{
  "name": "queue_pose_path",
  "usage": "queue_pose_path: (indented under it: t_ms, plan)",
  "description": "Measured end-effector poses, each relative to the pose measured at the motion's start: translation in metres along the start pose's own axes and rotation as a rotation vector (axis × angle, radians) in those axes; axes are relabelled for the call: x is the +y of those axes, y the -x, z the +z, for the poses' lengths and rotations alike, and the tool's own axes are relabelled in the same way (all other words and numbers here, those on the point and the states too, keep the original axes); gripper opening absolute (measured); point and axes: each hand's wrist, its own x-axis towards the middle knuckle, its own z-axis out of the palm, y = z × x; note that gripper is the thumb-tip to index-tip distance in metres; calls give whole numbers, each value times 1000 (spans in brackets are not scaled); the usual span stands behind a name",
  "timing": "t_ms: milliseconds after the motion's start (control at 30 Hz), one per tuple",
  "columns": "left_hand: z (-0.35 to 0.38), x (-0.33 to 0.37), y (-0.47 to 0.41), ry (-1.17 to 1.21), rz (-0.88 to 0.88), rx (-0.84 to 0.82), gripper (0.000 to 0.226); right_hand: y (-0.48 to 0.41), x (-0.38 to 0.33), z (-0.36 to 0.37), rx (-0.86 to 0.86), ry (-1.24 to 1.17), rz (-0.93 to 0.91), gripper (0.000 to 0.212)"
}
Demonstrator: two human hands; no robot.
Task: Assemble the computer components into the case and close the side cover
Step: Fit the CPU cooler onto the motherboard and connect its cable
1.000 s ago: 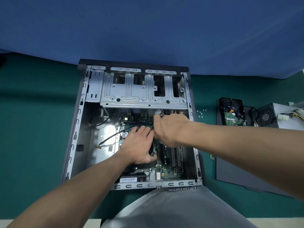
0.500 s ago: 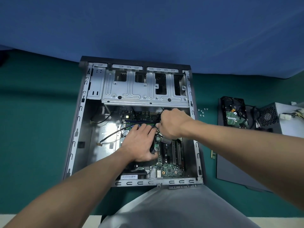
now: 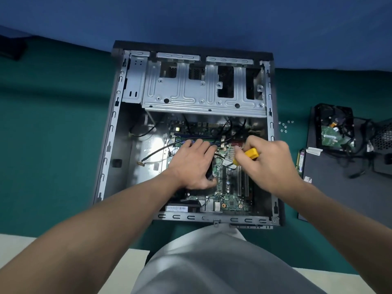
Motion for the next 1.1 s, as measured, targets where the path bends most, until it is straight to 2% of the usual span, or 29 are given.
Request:
queue_pose_path:
  t_ms: [200, 467, 700, 1100]
  plan:
    - [1, 0, 0, -49, 5, 5, 97, 11, 4, 14, 154, -52, -35, 30]
    - [1, 1, -1, -89, -10, 18, 94, 12, 10, 24, 62, 41, -58, 30]
    - [-2, 3, 0, -89, -30, 4, 95, 12, 10, 23, 56, 11, -52, 29]
    - [-4, 4, 0, -89, -30, -13, 93, 11, 9, 23, 46, 101, -136, 22]
